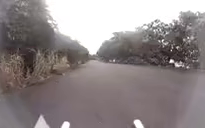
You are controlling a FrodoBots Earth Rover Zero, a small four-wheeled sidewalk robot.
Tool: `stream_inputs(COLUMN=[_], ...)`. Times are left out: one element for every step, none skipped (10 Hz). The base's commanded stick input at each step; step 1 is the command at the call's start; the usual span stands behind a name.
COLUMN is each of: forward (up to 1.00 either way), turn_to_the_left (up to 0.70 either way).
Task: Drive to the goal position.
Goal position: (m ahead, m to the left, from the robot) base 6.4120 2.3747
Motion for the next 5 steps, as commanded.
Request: stream_inputs(forward=[0.50,0.50,0.50,0.50,0.50], turn_to_the_left=[0.00,0.00,0.00,0.00,0.00])
